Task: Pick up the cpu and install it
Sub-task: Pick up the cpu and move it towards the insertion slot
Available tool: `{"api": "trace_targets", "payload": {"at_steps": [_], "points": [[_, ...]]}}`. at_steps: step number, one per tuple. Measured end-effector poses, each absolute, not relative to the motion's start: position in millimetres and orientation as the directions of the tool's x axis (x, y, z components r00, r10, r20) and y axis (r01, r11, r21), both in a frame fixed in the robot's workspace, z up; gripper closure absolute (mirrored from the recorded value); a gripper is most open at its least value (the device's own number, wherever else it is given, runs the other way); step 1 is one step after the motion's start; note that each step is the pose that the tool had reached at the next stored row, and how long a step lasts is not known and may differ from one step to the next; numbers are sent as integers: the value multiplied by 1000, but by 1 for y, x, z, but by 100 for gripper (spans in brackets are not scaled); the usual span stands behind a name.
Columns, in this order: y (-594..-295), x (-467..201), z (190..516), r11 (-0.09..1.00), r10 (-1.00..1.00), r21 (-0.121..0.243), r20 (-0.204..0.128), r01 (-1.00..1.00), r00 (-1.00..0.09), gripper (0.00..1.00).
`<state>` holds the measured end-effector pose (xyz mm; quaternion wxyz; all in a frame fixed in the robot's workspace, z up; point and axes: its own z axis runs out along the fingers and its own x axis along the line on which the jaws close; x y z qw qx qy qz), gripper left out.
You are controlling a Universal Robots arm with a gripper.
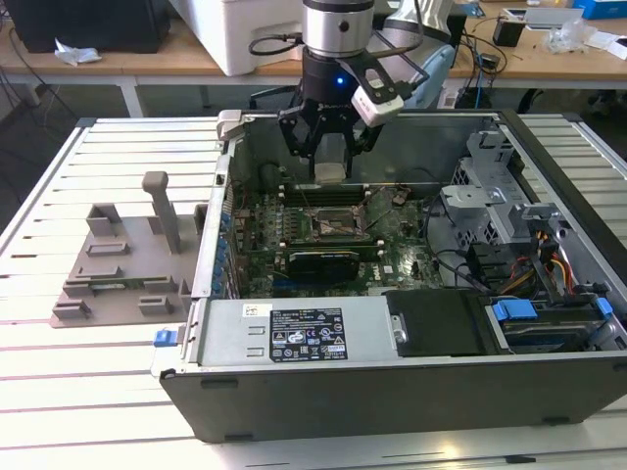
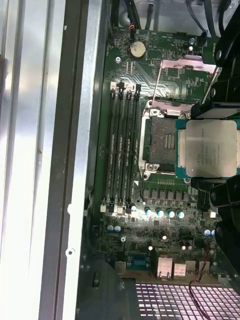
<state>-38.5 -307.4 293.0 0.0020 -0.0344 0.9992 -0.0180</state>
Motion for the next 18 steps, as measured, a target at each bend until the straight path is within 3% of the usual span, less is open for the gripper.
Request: {"api": "trace_targets", "payload": {"at_steps": [18], "points": [[-307, -24, 275, 997, -69, -41, -3, -69, -998, 45]]}}
